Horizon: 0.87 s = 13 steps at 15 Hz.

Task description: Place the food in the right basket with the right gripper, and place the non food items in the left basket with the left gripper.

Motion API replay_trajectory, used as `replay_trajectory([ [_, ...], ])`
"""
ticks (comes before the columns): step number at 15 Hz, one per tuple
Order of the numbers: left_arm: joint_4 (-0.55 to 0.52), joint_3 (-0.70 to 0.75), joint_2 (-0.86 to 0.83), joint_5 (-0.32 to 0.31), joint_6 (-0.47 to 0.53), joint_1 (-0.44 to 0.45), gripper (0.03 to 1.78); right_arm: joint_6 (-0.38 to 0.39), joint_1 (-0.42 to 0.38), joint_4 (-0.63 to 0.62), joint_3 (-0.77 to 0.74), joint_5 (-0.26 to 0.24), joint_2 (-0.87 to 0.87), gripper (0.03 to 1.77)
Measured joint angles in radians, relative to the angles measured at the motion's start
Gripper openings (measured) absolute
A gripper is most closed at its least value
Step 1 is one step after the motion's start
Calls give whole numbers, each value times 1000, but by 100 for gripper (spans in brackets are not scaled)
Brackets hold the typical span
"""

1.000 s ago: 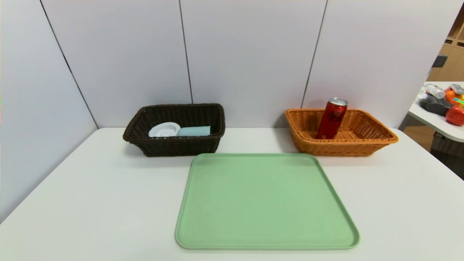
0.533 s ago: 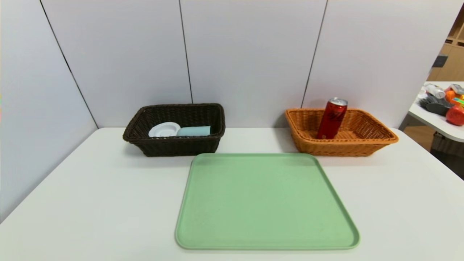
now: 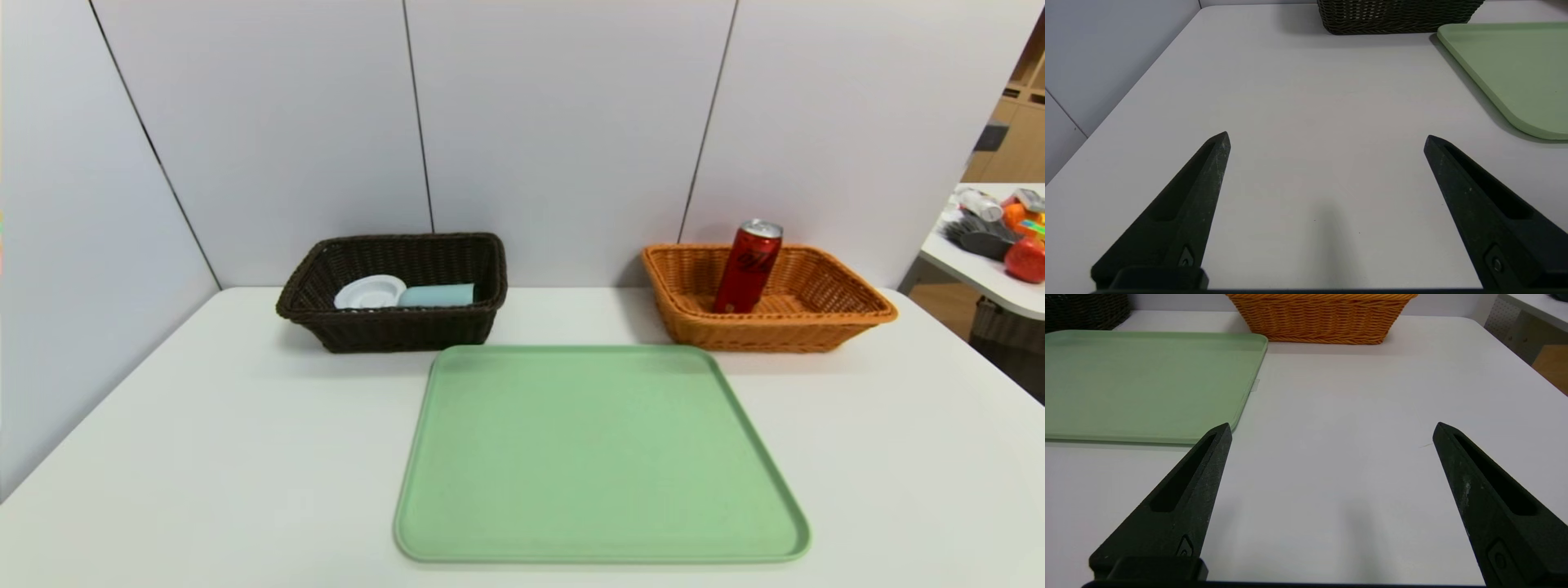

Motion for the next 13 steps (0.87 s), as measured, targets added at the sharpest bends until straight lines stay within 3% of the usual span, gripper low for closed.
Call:
replay_trajectory([
  [13, 0, 0, 0, 0, 0, 0, 169, 7, 0, 0, 0, -25, 0, 170],
])
